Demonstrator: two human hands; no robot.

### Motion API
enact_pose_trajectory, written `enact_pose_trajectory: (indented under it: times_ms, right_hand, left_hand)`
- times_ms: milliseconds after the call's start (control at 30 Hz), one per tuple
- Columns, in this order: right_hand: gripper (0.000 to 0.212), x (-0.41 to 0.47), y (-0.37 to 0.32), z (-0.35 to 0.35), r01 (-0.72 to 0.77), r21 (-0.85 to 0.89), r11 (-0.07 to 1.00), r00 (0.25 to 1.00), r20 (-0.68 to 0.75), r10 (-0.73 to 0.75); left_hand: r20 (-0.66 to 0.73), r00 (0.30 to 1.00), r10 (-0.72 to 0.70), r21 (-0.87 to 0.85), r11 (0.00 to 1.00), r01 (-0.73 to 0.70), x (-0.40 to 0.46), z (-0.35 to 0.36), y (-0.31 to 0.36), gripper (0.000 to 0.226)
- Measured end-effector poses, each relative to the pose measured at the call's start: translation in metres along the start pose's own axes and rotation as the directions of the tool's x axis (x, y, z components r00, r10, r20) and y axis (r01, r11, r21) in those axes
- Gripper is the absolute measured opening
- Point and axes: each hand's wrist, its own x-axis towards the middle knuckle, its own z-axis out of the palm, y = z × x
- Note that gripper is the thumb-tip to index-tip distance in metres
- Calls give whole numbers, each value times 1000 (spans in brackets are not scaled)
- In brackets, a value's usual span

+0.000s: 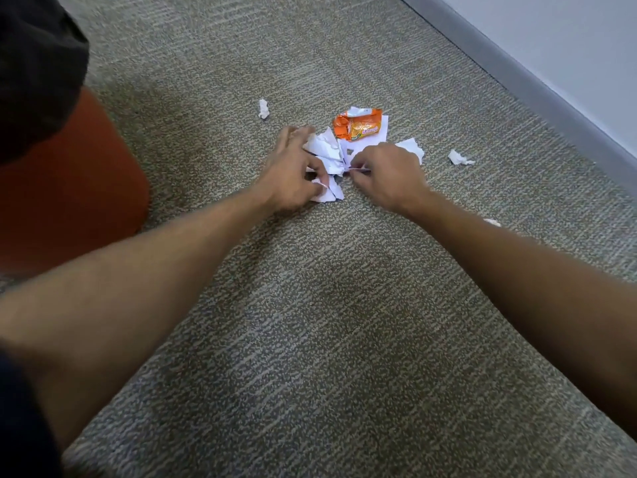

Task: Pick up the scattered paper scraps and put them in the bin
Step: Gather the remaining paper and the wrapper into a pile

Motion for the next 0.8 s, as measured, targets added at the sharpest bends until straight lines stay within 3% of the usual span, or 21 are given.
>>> enact_pose_trajectory:
  times_ms: [100,200,467,633,800]
  right_hand:
    - [26,-3,4,-4,8,60,998,999,-36,-6]
    - [27,-4,14,-9,40,98,994,999,-39,-36]
    - [30,4,27,-13,-143,157,977,985,115,125]
    - [26,-1,23,-13,-149,150,977,987,-32,156]
    - [17,-3,13,-40,-88,411,908,980,-125,152]
  left_hand:
    - [174,984,41,4,999,-42,20,-2,-1,24]
    - [219,971,99,56,992,-114,30,-4,3,15]
    - [-41,997,67,67,996,-65,21,-6,10,15]
    - [-179,981,73,44,997,-66,11,-16,13,17]
    - [-298,952,77,-24,996,-89,-6,-45,27,15]
